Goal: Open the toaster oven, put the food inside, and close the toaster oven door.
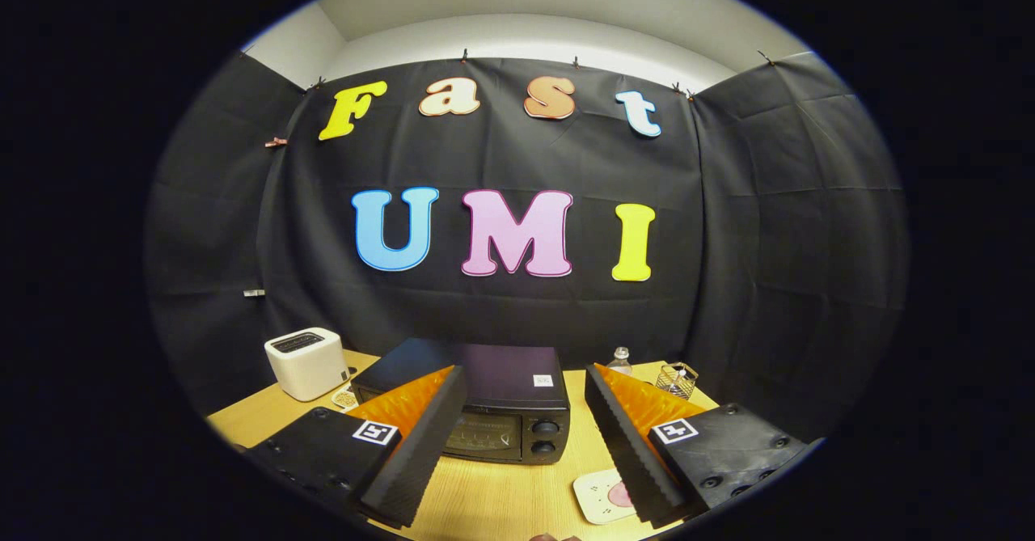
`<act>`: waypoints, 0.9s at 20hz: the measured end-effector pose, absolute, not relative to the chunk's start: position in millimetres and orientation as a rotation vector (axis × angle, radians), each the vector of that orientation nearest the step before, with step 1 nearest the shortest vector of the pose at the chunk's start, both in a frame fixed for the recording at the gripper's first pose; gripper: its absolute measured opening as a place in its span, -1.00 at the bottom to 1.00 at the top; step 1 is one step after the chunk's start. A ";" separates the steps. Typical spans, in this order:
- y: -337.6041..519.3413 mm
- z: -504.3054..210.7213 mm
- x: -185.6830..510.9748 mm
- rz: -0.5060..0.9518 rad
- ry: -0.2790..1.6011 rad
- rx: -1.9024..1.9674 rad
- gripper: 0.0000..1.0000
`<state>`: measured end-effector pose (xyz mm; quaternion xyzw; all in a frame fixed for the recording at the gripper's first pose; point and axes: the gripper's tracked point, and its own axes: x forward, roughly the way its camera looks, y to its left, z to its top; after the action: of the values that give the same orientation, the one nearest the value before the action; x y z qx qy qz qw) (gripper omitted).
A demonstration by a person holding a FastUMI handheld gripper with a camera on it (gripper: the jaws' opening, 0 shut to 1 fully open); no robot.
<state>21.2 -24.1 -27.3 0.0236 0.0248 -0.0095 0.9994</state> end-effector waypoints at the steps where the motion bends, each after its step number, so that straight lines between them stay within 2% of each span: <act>1: -22.4 -30.3 22.2 -0.017 0.057 0.044 0.96; 10: 11.3 -76.0 40.7 0.003 0.155 0.055 0.96; 18: 63.6 -80.7 74.1 0.059 0.158 0.045 0.96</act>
<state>74.1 63.6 -80.7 0.0224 0.0790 0.0295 0.9962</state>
